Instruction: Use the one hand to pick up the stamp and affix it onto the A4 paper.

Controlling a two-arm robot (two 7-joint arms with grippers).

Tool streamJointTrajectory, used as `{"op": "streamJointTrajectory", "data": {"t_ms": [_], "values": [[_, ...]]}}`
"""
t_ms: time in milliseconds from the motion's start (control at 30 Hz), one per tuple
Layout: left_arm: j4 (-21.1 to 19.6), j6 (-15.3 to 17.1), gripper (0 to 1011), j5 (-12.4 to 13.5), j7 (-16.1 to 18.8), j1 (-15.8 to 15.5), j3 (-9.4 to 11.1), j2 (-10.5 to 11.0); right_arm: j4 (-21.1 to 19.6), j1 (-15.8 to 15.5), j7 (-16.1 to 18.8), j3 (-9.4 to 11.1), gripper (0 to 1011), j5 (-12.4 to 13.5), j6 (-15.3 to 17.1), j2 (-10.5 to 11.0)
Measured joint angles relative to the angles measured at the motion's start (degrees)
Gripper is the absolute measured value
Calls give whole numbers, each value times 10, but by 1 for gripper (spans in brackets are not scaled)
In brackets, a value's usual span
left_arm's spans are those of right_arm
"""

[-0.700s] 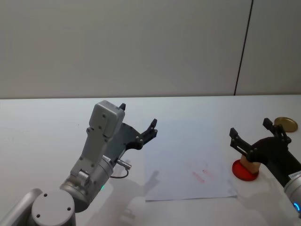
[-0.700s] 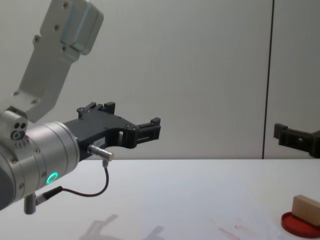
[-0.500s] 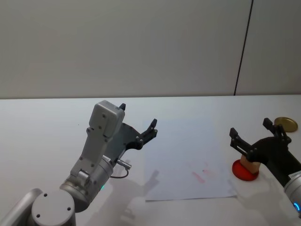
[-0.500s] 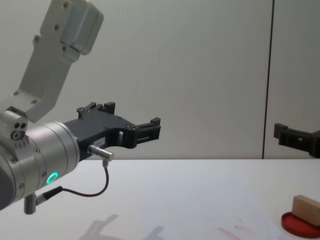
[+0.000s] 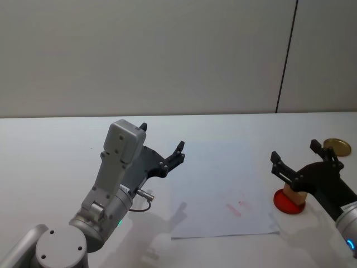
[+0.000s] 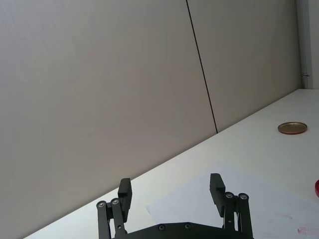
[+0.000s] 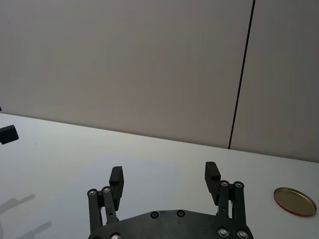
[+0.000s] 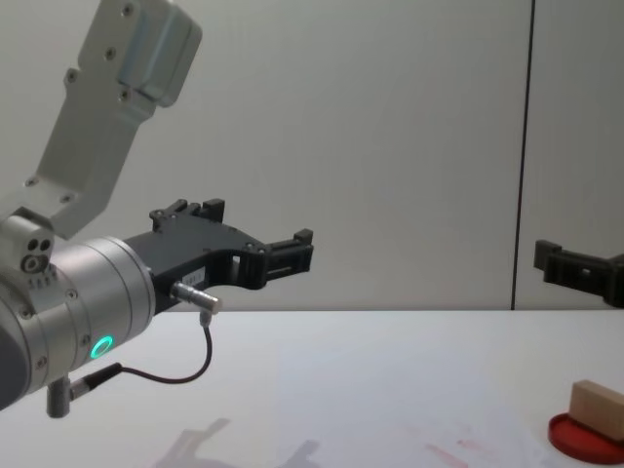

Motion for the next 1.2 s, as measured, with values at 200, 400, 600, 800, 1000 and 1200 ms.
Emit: {"op": "streamJointTrajectory", "data": {"t_ms": [200, 400, 600, 800, 1000, 1200], "values": [[0, 0, 993, 0, 0, 0, 0, 0, 4, 0, 8, 4, 1001, 7, 3, 3], [0, 0, 993, 0, 0, 0, 0, 0, 14, 2, 26, 12, 1001, 23, 9, 13], [0, 0, 993, 0, 0, 0, 0, 0, 30, 3, 51, 21, 1001, 37, 17, 24], [0, 0, 993, 0, 0, 0, 0, 0, 49, 5, 70, 27, 1001, 46, 23, 32], [0, 0, 993, 0, 0, 0, 0, 0, 73, 10, 89, 33, 1001, 53, 28, 39], [0, 0, 993, 0, 0, 0, 0, 0, 97, 18, 104, 35, 1001, 55, 31, 40]]}}
